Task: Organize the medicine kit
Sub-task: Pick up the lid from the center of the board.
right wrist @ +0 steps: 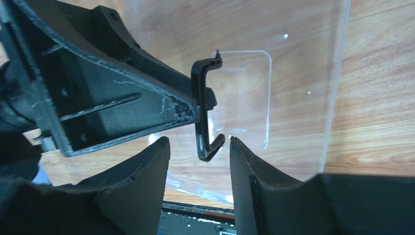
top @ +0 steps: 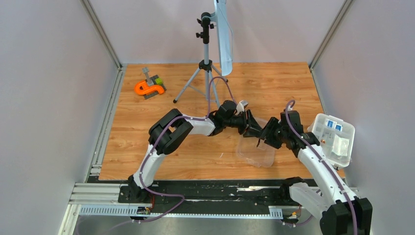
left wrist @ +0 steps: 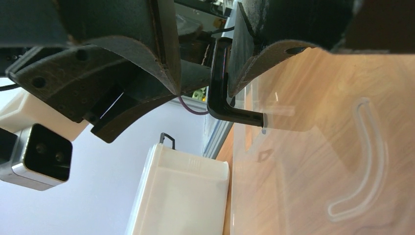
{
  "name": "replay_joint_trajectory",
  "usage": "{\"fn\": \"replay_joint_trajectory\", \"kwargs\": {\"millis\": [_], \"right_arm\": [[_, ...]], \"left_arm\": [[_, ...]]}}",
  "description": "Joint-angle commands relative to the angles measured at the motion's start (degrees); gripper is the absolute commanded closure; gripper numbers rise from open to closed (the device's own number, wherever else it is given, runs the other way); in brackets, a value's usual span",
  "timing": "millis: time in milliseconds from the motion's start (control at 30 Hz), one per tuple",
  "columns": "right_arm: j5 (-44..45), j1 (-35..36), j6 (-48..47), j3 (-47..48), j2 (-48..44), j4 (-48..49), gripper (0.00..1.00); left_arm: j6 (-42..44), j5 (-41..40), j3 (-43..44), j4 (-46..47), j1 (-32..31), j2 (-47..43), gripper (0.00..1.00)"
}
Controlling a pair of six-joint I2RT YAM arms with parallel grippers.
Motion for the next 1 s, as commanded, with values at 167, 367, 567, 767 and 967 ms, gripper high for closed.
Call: {"fn": "replay_joint_trajectory", "kwargs": {"millis": [167, 367, 567, 767, 967], "right_arm": [[3.58, 1.39, -0.7, 0.57, 5.33, 3.99, 0.66], [3.53, 1.62, -1.34, 0.91, 6.84, 4.98, 0.77], [3.72, 1.7, -2.33, 1.02, 8.59, 6.0, 0.85], [5.87, 1.68, -3.58, 1.32, 8.45, 5.42, 1.0], [12.96, 1.61, -5.2, 3.33, 8.24, 1.65, 1.0]], "left_arm": [[-1.05, -0.05, 1.64, 2.13, 0.76, -0.21, 0.52], [-0.96, 0.06, 1.41, 2.13, 0.77, -0.32, 0.52], [-0.99, 0.22, 1.1, 2.27, 0.78, -0.4, 0.52], [-1.02, 0.29, 0.33, 2.21, 0.78, -1.02, 0.51], [0.89, 0.24, -0.88, 0.19, 0.79, -3.93, 0.44]]}}
